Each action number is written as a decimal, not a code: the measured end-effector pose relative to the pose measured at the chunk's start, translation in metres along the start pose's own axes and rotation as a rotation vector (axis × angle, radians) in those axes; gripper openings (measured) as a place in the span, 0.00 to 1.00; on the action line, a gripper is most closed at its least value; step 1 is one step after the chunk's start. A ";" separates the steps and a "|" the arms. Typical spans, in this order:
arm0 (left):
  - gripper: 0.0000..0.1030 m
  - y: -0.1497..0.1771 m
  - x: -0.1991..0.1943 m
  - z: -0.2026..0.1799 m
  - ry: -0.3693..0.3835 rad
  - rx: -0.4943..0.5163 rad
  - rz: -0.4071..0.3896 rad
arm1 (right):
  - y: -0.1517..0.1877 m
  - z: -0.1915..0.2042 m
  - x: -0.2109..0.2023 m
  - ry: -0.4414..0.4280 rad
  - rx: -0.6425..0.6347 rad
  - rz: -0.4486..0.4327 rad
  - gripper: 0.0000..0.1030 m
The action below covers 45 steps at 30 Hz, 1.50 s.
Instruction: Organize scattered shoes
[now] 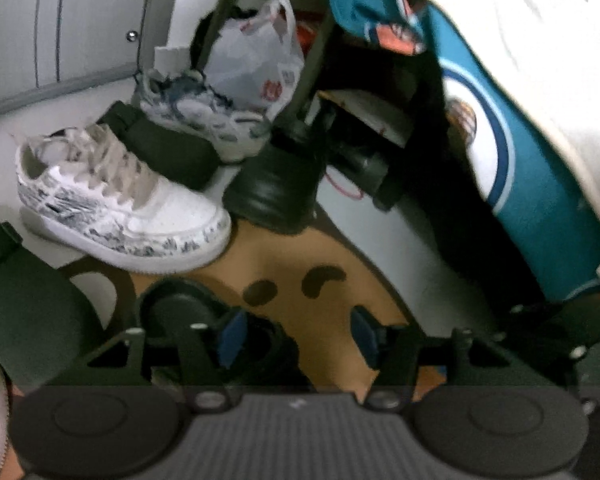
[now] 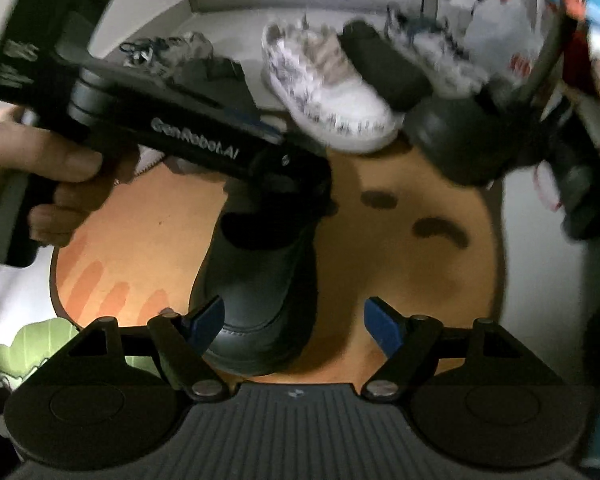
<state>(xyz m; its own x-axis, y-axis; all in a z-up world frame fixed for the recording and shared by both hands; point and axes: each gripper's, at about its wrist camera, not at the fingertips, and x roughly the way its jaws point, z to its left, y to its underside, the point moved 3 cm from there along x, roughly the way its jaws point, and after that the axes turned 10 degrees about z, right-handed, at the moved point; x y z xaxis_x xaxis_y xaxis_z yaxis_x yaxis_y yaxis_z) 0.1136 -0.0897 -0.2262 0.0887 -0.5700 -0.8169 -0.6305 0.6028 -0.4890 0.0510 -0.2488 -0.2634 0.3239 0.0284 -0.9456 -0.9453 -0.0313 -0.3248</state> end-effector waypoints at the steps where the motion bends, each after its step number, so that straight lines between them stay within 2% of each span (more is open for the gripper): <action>1: 0.60 -0.001 -0.002 0.002 -0.002 -0.012 -0.005 | -0.001 -0.001 -0.005 0.007 -0.013 0.002 0.79; 7: 0.59 -0.002 -0.011 0.005 -0.023 -0.033 -0.038 | -0.008 -0.017 -0.055 0.049 -0.104 0.021 0.80; 10: 0.59 -0.004 -0.010 0.005 -0.045 -0.018 -0.031 | -0.013 -0.026 -0.075 0.104 -0.166 0.064 0.80; 12: 0.58 -0.007 -0.011 0.004 -0.050 -0.011 -0.033 | -0.015 -0.031 -0.091 0.105 -0.192 0.097 0.82; 13: 0.58 -0.010 -0.011 0.004 -0.049 -0.012 -0.039 | -0.015 -0.032 -0.097 0.108 -0.199 0.101 0.86; 16: 0.58 -0.017 -0.013 0.002 -0.043 -0.015 -0.052 | -0.017 -0.041 -0.114 0.139 -0.215 0.074 0.87; 18: 0.58 -0.020 -0.013 -0.001 -0.049 -0.002 -0.047 | -0.020 -0.049 -0.115 0.138 -0.185 0.039 0.87; 21: 0.57 -0.030 -0.010 -0.007 -0.054 0.039 -0.029 | -0.018 -0.061 -0.105 0.103 -0.136 0.076 0.87; 23: 0.53 -0.039 -0.008 -0.012 -0.051 0.055 -0.035 | -0.022 -0.064 -0.104 0.100 -0.115 0.070 0.87; 26: 0.53 -0.052 -0.005 -0.020 -0.042 0.069 -0.047 | -0.029 -0.061 -0.108 0.129 -0.087 0.013 0.87; 33: 0.52 -0.081 0.004 -0.038 -0.036 0.117 -0.044 | -0.029 -0.057 -0.110 0.158 -0.069 0.010 0.87; 37: 0.41 -0.100 0.018 -0.043 -0.048 0.197 0.013 | -0.031 -0.058 -0.116 0.245 -0.025 -0.013 0.87; 38: 0.35 -0.105 0.024 -0.042 -0.051 0.203 0.036 | -0.031 -0.059 -0.119 0.253 -0.003 -0.011 0.87; 40: 0.25 -0.117 0.037 -0.037 -0.064 0.203 0.071 | -0.030 -0.061 -0.121 0.223 0.039 0.005 0.87; 45: 0.24 -0.144 0.063 -0.026 -0.102 0.206 0.044 | -0.022 -0.065 -0.119 0.082 0.128 0.078 0.87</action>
<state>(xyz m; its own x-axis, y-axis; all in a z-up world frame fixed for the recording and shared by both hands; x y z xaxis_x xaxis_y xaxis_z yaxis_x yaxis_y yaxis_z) 0.1900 -0.2268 -0.1994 0.1485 -0.4872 -0.8606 -0.4658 0.7332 -0.4955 0.0359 -0.3164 -0.1448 0.2468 -0.0511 -0.9677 -0.9631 0.0972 -0.2508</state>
